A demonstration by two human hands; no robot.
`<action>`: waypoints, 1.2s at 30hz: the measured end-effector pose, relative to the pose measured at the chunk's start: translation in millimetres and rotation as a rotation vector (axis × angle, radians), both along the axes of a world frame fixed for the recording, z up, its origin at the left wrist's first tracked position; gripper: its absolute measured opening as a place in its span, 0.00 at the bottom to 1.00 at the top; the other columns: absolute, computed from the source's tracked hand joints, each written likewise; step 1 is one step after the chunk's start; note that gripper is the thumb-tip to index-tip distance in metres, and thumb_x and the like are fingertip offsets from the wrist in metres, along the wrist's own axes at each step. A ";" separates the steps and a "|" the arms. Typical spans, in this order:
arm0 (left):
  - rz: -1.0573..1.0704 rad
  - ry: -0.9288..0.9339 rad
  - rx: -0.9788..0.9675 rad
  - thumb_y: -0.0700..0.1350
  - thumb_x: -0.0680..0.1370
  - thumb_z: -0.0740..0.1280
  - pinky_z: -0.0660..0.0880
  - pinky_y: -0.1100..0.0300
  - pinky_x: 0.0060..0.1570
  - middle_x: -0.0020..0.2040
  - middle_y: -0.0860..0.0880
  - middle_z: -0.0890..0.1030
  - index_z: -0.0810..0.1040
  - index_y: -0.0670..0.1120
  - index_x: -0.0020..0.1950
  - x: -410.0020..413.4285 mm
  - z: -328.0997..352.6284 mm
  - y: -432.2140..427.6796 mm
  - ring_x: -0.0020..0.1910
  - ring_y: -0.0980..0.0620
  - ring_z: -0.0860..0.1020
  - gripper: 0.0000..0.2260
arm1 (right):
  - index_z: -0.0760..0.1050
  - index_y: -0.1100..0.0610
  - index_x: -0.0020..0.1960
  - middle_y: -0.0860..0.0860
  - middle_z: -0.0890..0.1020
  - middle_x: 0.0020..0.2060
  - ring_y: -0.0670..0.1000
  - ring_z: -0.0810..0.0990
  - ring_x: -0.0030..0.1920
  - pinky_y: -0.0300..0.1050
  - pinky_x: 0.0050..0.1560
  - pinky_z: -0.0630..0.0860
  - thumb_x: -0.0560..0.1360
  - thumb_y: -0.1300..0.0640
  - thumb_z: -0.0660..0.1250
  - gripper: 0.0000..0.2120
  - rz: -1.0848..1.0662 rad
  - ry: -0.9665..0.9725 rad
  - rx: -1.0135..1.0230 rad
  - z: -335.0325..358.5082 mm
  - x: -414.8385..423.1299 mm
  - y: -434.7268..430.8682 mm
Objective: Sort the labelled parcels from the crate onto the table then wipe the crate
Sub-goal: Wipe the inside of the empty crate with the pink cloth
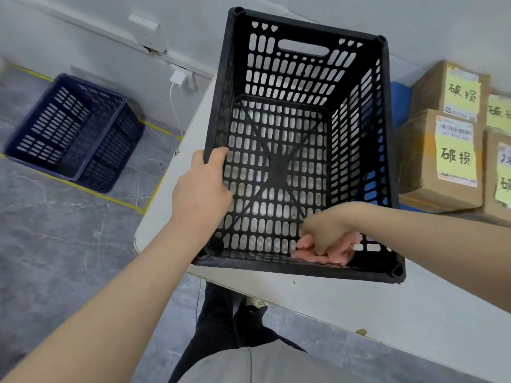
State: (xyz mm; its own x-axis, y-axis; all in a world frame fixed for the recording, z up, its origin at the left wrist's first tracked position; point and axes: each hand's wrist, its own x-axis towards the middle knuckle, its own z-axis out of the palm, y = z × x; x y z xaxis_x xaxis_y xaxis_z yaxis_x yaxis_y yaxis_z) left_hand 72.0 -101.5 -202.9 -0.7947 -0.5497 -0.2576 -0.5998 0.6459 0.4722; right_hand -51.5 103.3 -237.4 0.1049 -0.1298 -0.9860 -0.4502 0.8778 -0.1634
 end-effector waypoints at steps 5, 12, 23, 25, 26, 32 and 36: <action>0.002 -0.008 -0.009 0.33 0.73 0.57 0.68 0.51 0.39 0.63 0.43 0.69 0.64 0.52 0.73 -0.2 0.9 0.2 0.40 0.41 0.70 0.29 | 0.73 0.58 0.40 0.46 0.79 0.30 0.49 0.77 0.32 0.47 0.32 0.75 0.71 0.63 0.62 0.03 0.158 0.008 -0.215 64.8 -8.1 -6.8; 0.009 -0.006 -0.022 0.33 0.73 0.57 0.67 0.52 0.38 0.61 0.43 0.69 0.64 0.52 0.73 -0.9 0.8 1.6 0.39 0.42 0.69 0.29 | 0.72 0.54 0.41 0.45 0.83 0.34 0.50 0.79 0.32 0.38 0.30 0.76 0.76 0.63 0.61 0.07 -0.033 0.005 -0.307 67.0 2.3 5.0; 0.015 -0.011 -0.016 0.33 0.74 0.57 0.66 0.52 0.38 0.62 0.43 0.69 0.64 0.53 0.73 -0.5 0.8 1.0 0.39 0.41 0.70 0.30 | 0.72 0.55 0.58 0.46 0.81 0.34 0.46 0.72 0.24 0.39 0.24 0.71 0.81 0.60 0.58 0.08 0.023 0.119 -0.231 -47.7 23.8 -10.7; 0.012 -0.008 -0.014 0.33 0.74 0.57 0.67 0.52 0.38 0.62 0.43 0.69 0.64 0.53 0.73 -0.5 0.8 1.3 0.39 0.41 0.70 0.29 | 0.75 0.47 0.54 0.46 0.82 0.41 0.47 0.71 0.24 0.41 0.25 0.70 0.81 0.62 0.57 0.13 0.034 0.138 -0.201 -58.4 25.7 -13.8; 0.010 -0.008 -0.013 0.33 0.74 0.57 0.67 0.52 0.39 0.62 0.43 0.69 0.64 0.52 0.73 -0.7 0.6 1.3 0.40 0.41 0.70 0.29 | 0.76 0.39 0.47 0.49 0.83 0.43 0.48 0.71 0.25 0.43 0.25 0.69 0.81 0.60 0.58 0.16 0.002 0.116 -0.207 -60.8 25.9 -14.7; 0.012 -0.013 -0.013 0.33 0.74 0.57 0.66 0.51 0.39 0.63 0.43 0.69 0.64 0.52 0.73 -0.3 0.6 1.3 0.41 0.41 0.69 0.29 | 0.70 0.41 0.43 0.49 0.82 0.41 0.56 0.79 0.32 0.48 0.29 0.76 0.76 0.60 0.58 0.13 0.154 0.078 -0.265 -27.6 21.9 -22.9; 0.011 -0.016 -0.014 0.33 0.74 0.57 0.66 0.51 0.39 0.63 0.43 0.69 0.64 0.53 0.73 -1.0 0.5 1.1 0.40 0.42 0.68 0.29 | 0.68 0.47 0.43 0.54 0.82 0.43 0.57 0.79 0.31 0.50 0.29 0.78 0.74 0.65 0.55 0.13 0.279 0.066 -0.325 35.9 17.3 -21.5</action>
State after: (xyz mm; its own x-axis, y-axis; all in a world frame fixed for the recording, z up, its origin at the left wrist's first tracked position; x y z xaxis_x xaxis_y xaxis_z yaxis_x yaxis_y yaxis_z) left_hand 71.0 -100.4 -202.4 -0.7843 -0.5622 -0.2622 -0.6143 0.6453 0.4540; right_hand -34.2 81.8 -201.5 0.1184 -0.4105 -0.9042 -0.6819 0.6283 -0.3745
